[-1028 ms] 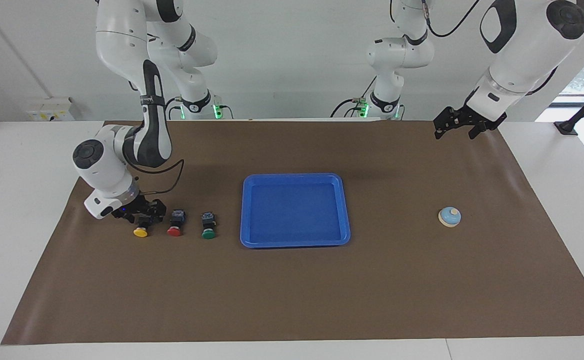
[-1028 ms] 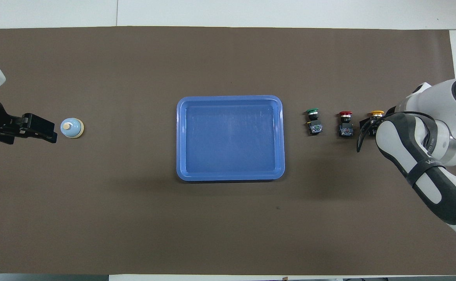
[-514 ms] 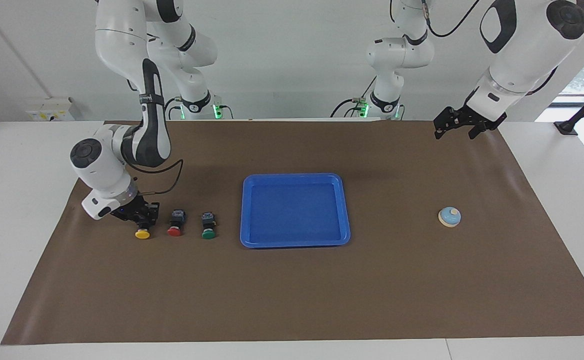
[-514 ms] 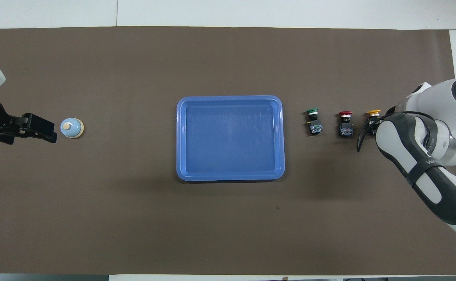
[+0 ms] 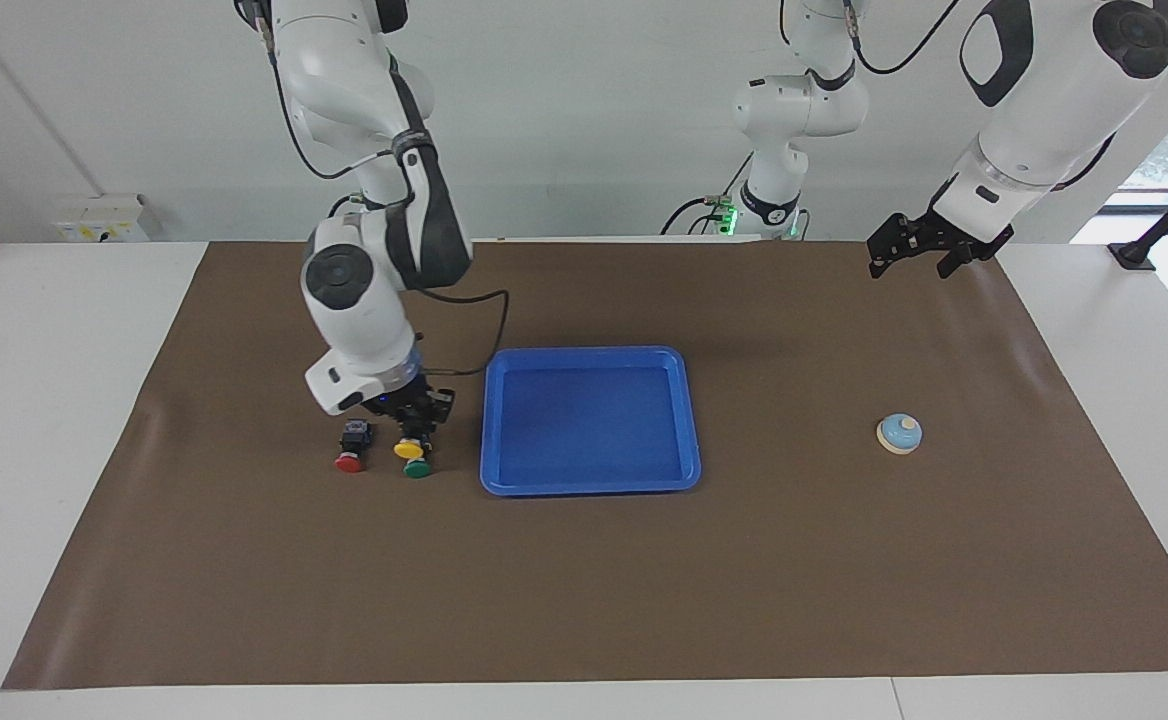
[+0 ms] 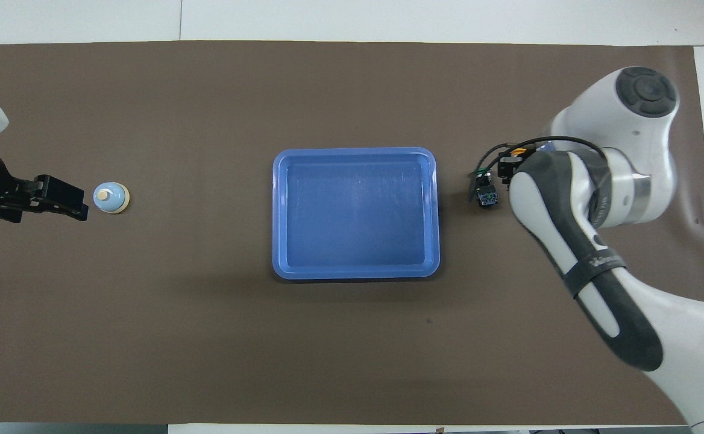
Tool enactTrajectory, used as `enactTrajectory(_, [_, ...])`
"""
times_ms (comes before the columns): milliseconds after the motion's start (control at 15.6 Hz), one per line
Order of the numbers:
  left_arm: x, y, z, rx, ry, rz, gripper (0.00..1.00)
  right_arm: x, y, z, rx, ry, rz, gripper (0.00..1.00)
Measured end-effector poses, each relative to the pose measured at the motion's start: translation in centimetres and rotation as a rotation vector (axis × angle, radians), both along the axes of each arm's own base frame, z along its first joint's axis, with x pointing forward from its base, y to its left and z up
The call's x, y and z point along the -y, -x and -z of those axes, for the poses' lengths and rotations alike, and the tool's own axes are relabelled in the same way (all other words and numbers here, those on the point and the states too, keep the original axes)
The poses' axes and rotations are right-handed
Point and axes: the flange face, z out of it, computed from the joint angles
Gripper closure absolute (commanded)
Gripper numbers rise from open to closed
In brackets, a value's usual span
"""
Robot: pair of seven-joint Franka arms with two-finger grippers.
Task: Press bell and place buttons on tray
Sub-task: 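Carry the yellow button into the blue tray and release it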
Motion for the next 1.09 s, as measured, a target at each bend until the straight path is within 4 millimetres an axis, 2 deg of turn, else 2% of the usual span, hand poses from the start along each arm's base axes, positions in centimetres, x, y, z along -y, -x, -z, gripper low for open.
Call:
enactTrajectory(129, [0.0, 0.0, 0.0, 0.0, 0.0, 0.0, 0.0, -4.8, 1.0, -0.2, 0.009, 0.003, 0.021, 1.0])
enactTrajectory(257, [0.0, 0.0, 0.0, 0.0, 0.0, 0.0, 0.0, -8.4, 1.3, 0.1, 0.019, 0.007, 0.041, 0.99])
enactTrajectory(386, [0.0, 0.0, 0.0, 0.0, 0.0, 0.0, 0.0, -9.7, 1.3, 1.4, 0.016, 0.014, 0.05, 0.92])
enactTrajectory(514, [0.0, 0.0, 0.0, 0.0, 0.0, 0.0, 0.0, -10.2, 1.3, 3.2, 0.007, 0.022, 0.058, 0.78])
enactTrajectory(578, [0.0, 0.0, 0.0, 0.0, 0.0, 0.0, 0.0, -10.5, 1.3, 3.9, 0.004, 0.024, 0.063, 0.48])
enactTrajectory(643, [0.0, 0.0, 0.0, 0.0, 0.0, 0.0, 0.0, -10.8, 1.4, 4.4, 0.001, 0.027, 0.064, 0.0])
enactTrajectory(900, [0.0, 0.0, 0.0, 0.0, 0.0, 0.0, 0.0, -10.2, 1.0, 4.3, -0.001, 0.031, 0.071, 0.0])
enactTrajectory(1028, [0.0, 0.0, 0.0, 0.0, 0.0, 0.0, 0.0, -7.9, -0.1, 3.2, -0.002, 0.029, 0.054, 0.0])
enactTrajectory(1093, [0.0, 0.0, 0.0, 0.0, 0.0, 0.0, 0.0, -5.8, -0.8, 2.5, -0.009, 0.026, 0.027, 0.0])
